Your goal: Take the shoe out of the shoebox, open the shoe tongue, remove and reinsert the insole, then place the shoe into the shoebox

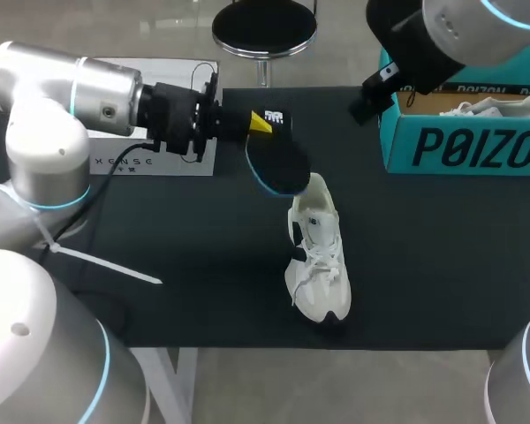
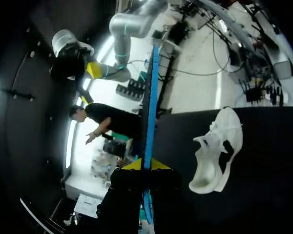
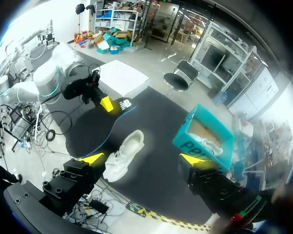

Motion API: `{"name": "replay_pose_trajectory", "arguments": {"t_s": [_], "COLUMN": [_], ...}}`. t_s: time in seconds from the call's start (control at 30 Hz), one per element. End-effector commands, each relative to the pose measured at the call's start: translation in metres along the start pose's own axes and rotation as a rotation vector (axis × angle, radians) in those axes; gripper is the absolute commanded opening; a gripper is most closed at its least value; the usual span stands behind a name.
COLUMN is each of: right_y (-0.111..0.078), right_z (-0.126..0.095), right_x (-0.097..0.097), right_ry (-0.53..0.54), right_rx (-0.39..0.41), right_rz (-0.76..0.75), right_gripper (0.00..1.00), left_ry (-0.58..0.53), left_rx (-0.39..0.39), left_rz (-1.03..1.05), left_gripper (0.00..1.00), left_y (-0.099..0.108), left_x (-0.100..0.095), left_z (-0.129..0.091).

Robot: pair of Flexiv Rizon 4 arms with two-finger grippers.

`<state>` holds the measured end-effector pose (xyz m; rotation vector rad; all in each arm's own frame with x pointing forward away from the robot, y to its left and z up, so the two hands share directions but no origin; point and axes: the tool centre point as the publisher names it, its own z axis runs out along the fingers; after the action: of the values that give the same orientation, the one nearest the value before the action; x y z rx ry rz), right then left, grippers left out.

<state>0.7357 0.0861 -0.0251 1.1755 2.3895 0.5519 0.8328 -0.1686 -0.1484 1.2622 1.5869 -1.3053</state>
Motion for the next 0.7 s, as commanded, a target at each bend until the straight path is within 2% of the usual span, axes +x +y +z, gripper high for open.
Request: {"name": "replay_pose_trajectory", "arguments": {"t_s": [0.03, 0.3, 0.43, 0.7], "right_y": [0.002, 0.002, 0.002, 0.002], "right_z": [0.001, 0.001, 0.001, 0.001], "right_x": [0.001, 0.001, 0.001, 0.001], "right_ry": [0.000, 0.000, 0.000, 0.000], "right_rx": [0.005, 0.005, 0.005, 0.005], "right_rz": [0.001, 0.001, 0.001, 0.001], "right_gripper": [1.00, 1.00, 1.00, 1.00], "left_ry": [0.064, 0.128, 0.124, 0.160], "left_rx": [-0.056, -0.198, -0.221, -0.202], "left_rz": [0.582, 0.835, 0.854, 0.875], "left_gripper": [0.00, 0.00, 0.00, 0.00], "left_y": [-0.016, -0.022, -0.021, -0.021], "left_x": [0.004, 0.010, 0.013, 0.029], "left_z": [-0.001, -0.005, -0.008, -0.006]}}
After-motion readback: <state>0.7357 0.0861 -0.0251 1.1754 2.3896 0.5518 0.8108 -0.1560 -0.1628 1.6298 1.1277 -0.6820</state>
